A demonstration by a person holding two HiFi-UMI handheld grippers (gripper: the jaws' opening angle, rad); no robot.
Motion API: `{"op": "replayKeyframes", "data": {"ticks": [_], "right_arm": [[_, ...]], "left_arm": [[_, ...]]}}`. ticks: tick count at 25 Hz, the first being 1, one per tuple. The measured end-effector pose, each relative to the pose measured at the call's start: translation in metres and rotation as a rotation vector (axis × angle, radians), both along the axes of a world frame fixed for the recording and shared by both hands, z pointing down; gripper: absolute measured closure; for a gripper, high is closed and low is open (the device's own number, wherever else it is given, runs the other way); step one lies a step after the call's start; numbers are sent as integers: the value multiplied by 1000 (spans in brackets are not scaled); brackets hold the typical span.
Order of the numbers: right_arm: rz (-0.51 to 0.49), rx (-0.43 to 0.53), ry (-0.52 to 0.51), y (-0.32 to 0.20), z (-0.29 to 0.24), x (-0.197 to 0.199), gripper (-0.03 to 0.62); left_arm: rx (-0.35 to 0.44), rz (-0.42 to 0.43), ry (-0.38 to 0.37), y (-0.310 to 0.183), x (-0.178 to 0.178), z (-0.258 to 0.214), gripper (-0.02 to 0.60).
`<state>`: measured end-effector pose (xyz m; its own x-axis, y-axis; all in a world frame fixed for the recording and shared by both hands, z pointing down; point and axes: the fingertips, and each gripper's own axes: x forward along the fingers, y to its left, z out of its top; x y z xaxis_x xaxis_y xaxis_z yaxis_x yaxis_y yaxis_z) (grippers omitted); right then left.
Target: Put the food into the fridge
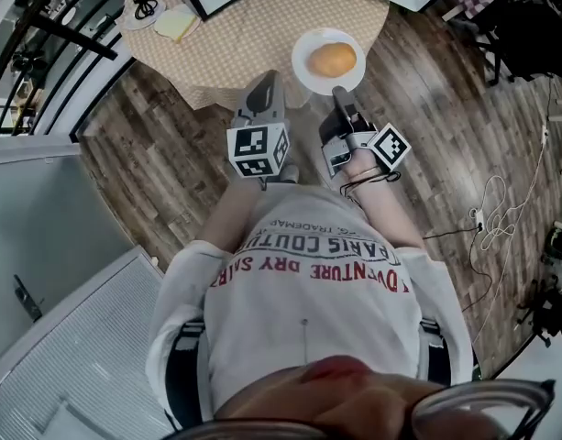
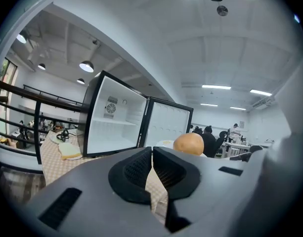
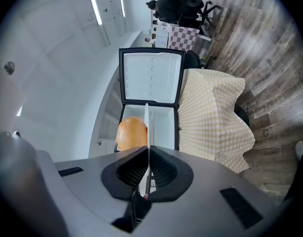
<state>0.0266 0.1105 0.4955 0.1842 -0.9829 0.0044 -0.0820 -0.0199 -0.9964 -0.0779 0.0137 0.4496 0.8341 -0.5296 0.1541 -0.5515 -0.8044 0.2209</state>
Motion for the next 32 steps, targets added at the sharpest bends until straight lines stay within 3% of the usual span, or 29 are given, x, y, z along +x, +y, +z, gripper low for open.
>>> {"op": "replayKeyframes", "data": {"ticks": [7, 15, 24, 32], "right_arm": [[-6, -18, -34, -55, 11, 16, 562], [-71, -20, -52, -109, 24, 48, 562], [-233, -21, -90, -191, 23, 104, 562], [-441, -31, -67, -268, 11, 151, 562]], "left_arm": [[-34, -20, 1, -52, 11, 11, 554], [-39, -107, -15, -94, 28, 24, 554], [-33, -266, -42, -156, 76, 17, 554], [-44, -460, -27, -217, 120, 4, 554]]}}
